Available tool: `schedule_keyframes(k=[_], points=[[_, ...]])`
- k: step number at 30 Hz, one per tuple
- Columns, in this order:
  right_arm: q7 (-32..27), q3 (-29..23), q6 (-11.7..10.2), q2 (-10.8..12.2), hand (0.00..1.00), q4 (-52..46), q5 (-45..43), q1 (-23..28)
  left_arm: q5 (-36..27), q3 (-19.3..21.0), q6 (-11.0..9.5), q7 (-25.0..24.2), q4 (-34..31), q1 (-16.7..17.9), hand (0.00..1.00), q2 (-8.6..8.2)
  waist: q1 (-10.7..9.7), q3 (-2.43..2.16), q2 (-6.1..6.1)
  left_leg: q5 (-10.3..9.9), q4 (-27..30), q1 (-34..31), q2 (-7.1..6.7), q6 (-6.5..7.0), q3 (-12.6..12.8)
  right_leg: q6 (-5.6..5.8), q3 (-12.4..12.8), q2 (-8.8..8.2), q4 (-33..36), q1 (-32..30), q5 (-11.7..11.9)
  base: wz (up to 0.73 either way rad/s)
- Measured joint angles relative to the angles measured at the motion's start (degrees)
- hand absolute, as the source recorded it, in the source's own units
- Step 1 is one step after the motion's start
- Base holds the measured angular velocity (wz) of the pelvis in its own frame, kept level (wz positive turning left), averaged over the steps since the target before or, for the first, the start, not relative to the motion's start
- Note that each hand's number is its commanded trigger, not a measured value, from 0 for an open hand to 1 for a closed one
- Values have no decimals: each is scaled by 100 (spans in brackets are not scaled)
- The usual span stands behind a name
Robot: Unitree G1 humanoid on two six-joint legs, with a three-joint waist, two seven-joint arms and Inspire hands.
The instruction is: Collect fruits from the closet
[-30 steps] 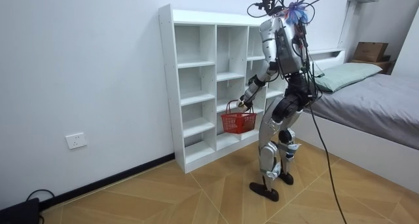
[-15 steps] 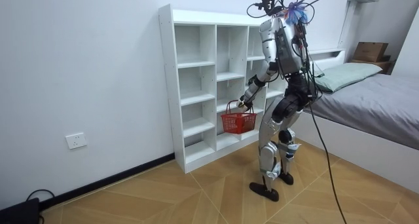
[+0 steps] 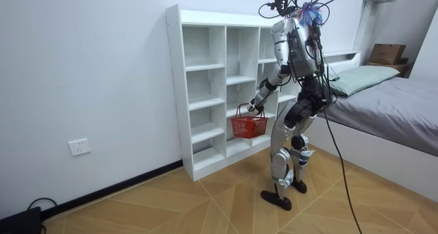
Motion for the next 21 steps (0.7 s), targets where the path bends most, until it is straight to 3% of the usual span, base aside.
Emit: schedule_keyframes(k=[20, 21], points=[[127, 5, 0, -40, 0, 0, 146, -34, -6, -120, 0, 6, 1, 1, 100, 85, -17, 1, 1, 1, 2, 9, -1, 0, 6, -1, 14, 1, -7, 2, -1, 0], [120, 10, 0, -40, 4, 0, 133, -34, -5, -132, 0, 8, 1, 1, 100, 85, -15, 2, 3, 1, 2, 9, 0, 0, 7, -1, 14, 1, -12, 2, -1, 0]])
